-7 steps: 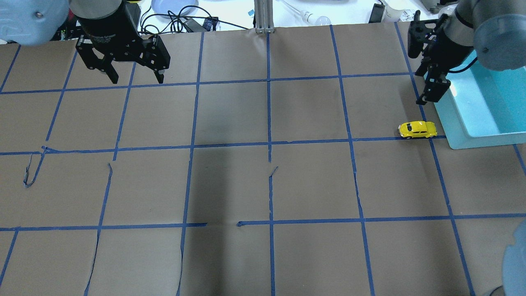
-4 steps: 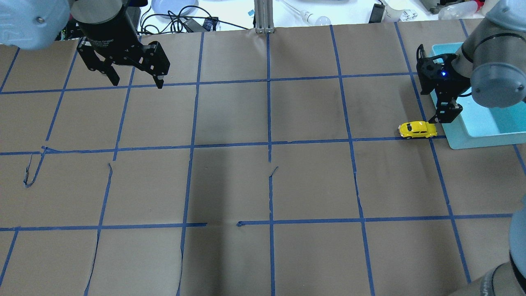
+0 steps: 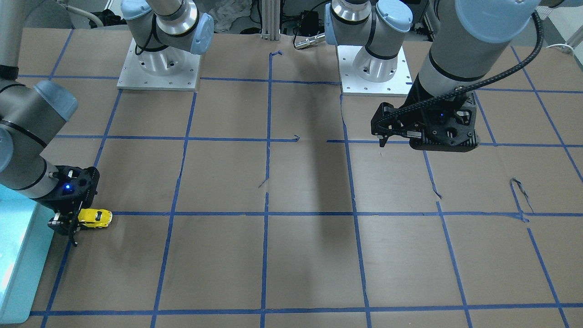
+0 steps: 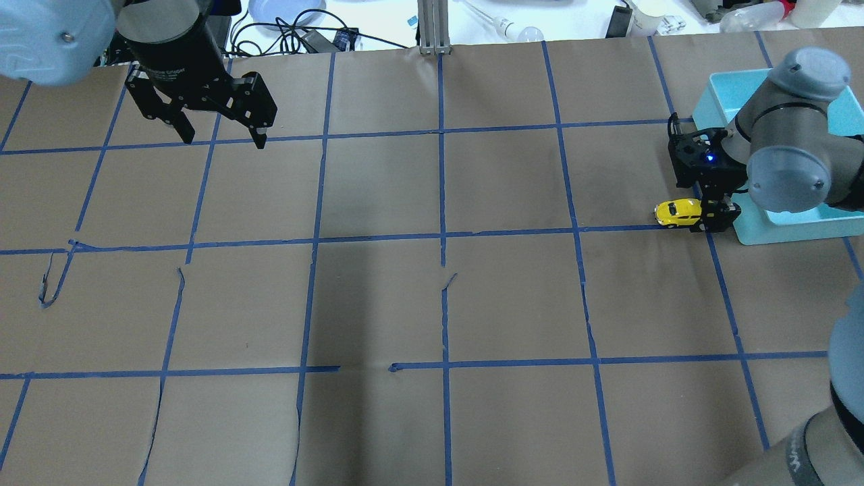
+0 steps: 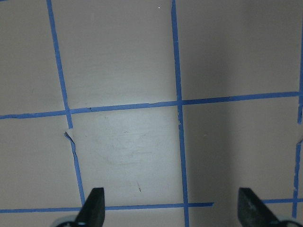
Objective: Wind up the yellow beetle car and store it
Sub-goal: 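Grasp the car with the right gripper and lift it into the bin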
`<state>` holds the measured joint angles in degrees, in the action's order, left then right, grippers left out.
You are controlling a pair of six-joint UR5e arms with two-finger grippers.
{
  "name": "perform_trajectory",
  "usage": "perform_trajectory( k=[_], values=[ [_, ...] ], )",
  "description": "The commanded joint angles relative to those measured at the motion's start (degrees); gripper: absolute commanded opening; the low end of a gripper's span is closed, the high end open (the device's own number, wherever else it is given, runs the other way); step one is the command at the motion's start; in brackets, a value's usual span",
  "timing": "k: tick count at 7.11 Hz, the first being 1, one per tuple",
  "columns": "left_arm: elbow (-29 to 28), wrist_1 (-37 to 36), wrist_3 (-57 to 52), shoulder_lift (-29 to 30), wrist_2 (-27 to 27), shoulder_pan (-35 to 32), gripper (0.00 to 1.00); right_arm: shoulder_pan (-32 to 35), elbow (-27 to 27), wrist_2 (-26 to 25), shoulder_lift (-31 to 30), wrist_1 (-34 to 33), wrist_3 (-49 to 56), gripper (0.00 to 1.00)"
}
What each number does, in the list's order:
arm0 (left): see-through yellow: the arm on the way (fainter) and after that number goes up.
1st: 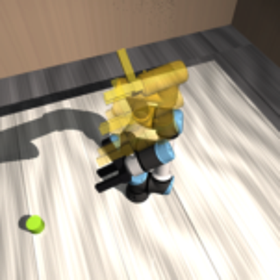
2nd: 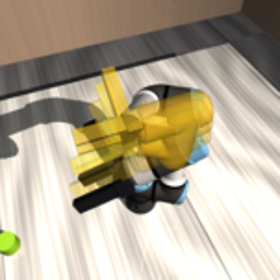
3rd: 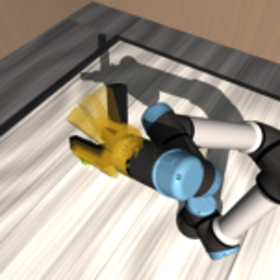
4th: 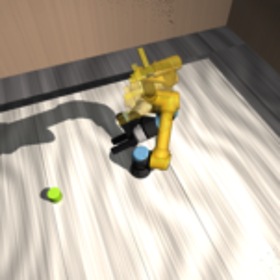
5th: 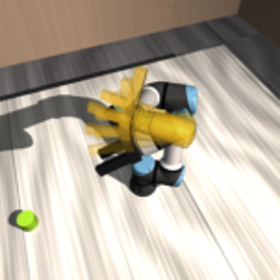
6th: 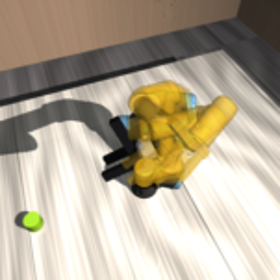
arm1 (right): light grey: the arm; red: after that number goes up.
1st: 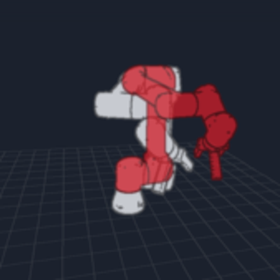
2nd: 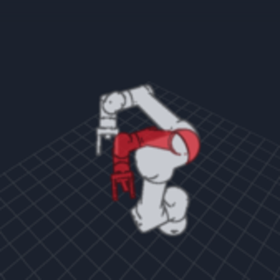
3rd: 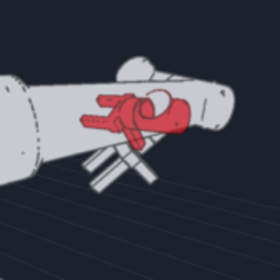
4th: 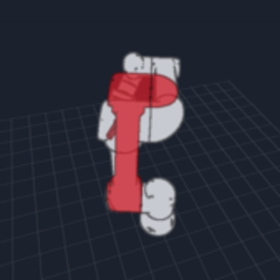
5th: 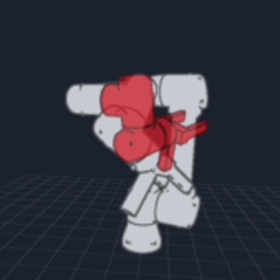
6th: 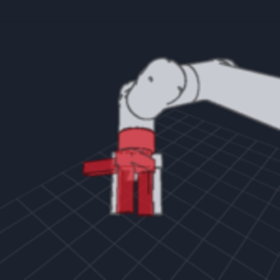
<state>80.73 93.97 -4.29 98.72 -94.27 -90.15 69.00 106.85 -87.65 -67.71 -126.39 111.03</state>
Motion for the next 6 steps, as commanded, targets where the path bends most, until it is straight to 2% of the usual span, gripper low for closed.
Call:
perform_trajectory(
  k=[1,2,3,4,5,6],
  values=[
    [0.05,-0.19,-0.02,-0.01,-0.04,0.15,1.00,0.00,0.02,-0.15,1.08,-0.18,-0.11,0.71],
    [0.13,-0.97,-0.02,-0.01,-0.12,0.15,1.00,0.00,0.19,-0.24,1.08,-0.87,-0.11,0.45],
    [0.13,-0.98,-0.02,-0.01,-0.12,0.15,1.00,0.00,-0.06,-0.85,0.82,-0.88,-0.46,0.07],
    [0.13,-0.98,-0.02,-0.01,-0.30,0.15,1.00,0.00,-0.24,-1.11,0.30,-0.44,-1.51,0.00],
    [0.05,-0.98,-0.02,-0.01,-0.30,0.24,1.00,0.52,-0.94,-0.42,-1.71,-0.09,-4.39,0.00],
    [0.05,-0.98,-0.02,-0.01,-0.30,0.50,1.00,1.13,-3.99,-0.06,-6.77,4.35,-5.81,0.00]
  ],
)
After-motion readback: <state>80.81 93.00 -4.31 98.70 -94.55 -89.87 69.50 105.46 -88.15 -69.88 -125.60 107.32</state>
